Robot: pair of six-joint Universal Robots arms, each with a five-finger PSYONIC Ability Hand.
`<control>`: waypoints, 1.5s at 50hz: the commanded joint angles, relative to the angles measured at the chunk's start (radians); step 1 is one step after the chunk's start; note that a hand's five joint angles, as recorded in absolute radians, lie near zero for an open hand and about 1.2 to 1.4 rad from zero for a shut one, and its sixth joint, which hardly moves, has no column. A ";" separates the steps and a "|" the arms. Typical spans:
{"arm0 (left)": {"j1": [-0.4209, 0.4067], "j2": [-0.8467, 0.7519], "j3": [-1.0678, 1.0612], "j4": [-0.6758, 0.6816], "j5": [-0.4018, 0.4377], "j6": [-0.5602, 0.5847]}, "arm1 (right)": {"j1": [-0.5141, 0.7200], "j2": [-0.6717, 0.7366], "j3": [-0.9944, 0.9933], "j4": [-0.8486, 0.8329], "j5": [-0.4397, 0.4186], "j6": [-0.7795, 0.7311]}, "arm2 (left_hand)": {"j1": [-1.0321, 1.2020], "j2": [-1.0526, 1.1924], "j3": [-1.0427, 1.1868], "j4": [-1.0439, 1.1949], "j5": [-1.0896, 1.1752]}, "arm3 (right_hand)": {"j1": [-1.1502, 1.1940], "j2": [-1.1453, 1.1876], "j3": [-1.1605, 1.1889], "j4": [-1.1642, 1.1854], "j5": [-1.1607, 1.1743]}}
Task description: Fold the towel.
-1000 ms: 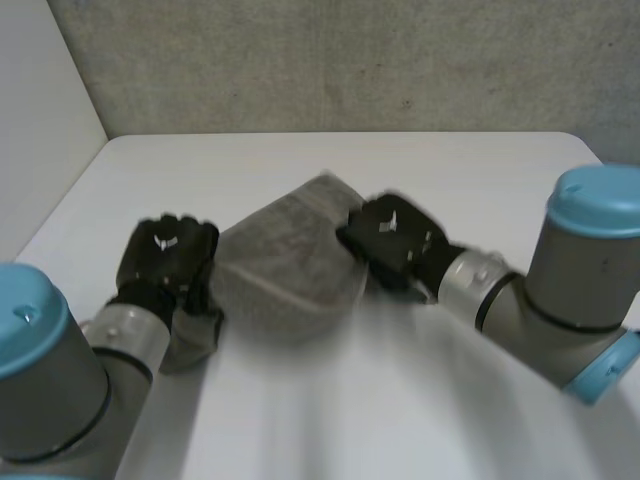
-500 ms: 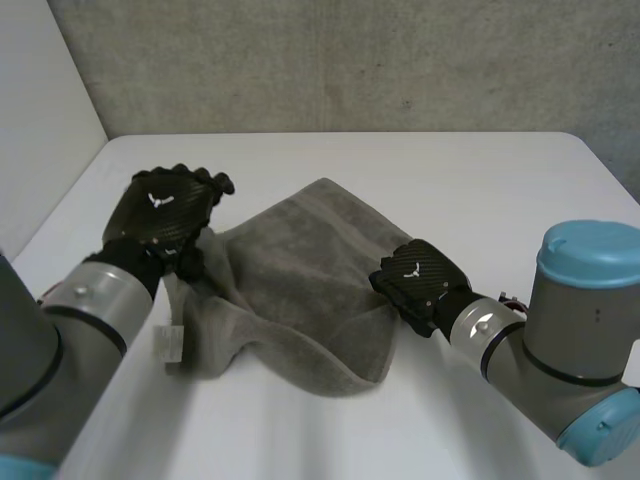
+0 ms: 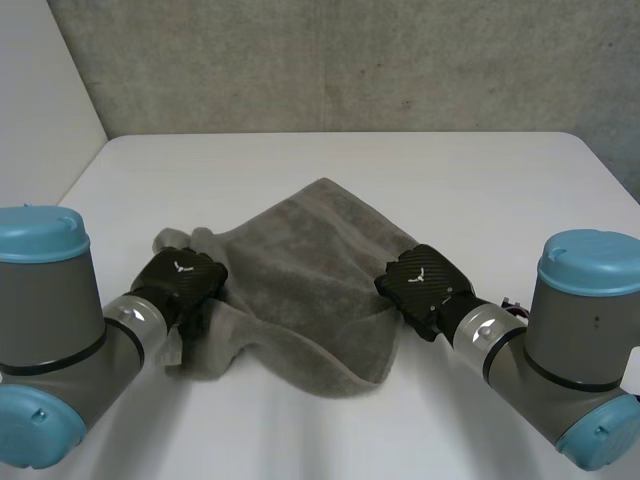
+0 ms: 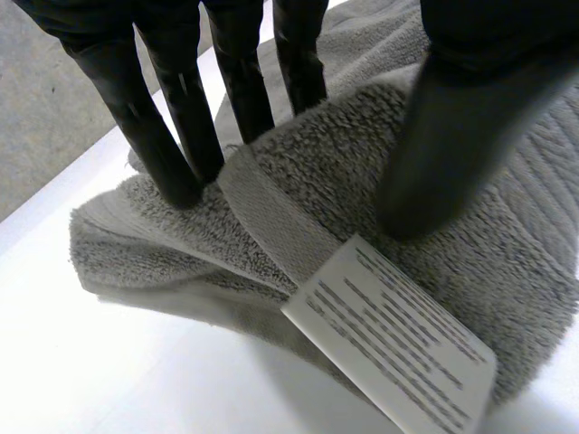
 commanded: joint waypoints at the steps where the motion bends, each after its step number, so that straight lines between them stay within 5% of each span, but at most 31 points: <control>1: -0.011 0.013 -0.014 0.005 -0.003 -0.007 | -0.002 0.003 -0.001 -0.001 0.001 0.000 | 0.108 0.114 0.111 0.110 -0.049 | 0.062 0.092 0.062 0.066 0.063; 6: -0.019 0.044 -0.014 0.009 -0.006 -0.010 | -0.002 0.010 -0.002 0.001 0.001 -0.001 | 0.081 0.087 0.085 0.084 -0.076 | 0.062 0.092 0.062 0.066 0.063; 10: -0.024 0.070 -0.020 0.005 -0.006 -0.021 | -0.002 0.017 -0.005 0.002 0.002 -0.001 | -0.293 -0.287 -0.289 -0.290 -0.450 | 0.062 0.092 0.062 0.066 0.063; 17: -0.039 0.072 -0.054 0.002 0.000 -0.019 | -0.015 0.020 -0.007 0.007 0.002 0.000 | -0.301 -0.294 -0.297 -0.298 -0.458 | -0.033 -0.004 -0.034 -0.030 -0.032; 21: -0.047 0.072 -0.078 0.005 0.002 -0.018 | -0.025 0.019 -0.008 0.005 0.002 0.006 | 0.009 0.015 0.013 0.012 -0.148 | -0.322 -0.292 -0.322 -0.318 -0.320; 22: -0.047 0.072 -0.078 0.005 0.002 -0.018 | -0.029 0.020 -0.011 0.005 0.002 0.015 | 0.011 0.017 0.015 0.014 -0.146 | -0.540 -0.510 -0.540 -0.536 -0.538; 24: -0.047 0.073 -0.083 0.012 0.000 -0.019 | -0.039 0.020 -0.016 0.005 0.004 0.032 | 0.329 0.335 0.333 0.332 0.172 | -0.683 -0.653 -0.683 -0.679 -0.681; 31: -0.044 0.113 -0.078 0.031 -0.007 -0.021 | -0.110 0.020 -0.051 0.008 0.001 0.178 | 0.330 0.336 0.334 0.333 0.173 | -0.958 -0.929 -0.959 -0.954 -0.957; 43: 0.005 0.281 -0.118 0.155 -0.059 -0.027 | -0.233 0.053 -0.134 0.073 -0.010 0.311 | 0.330 0.336 0.334 0.333 0.173 | -0.997 -0.967 -0.997 -0.993 -0.995; 61: 0.087 0.322 -0.189 0.170 -0.055 -0.028 | -0.264 0.165 -0.180 0.131 -0.113 0.153 | 0.330 0.336 0.334 0.333 0.173 | -0.818 -0.788 -0.818 -0.814 -0.816; 75: 0.093 0.320 -0.200 0.187 -0.055 -0.056 | -0.261 0.200 -0.203 0.119 -0.114 0.350 | 0.330 0.336 0.334 0.333 0.173 | -0.794 -0.765 -0.795 -0.790 -0.793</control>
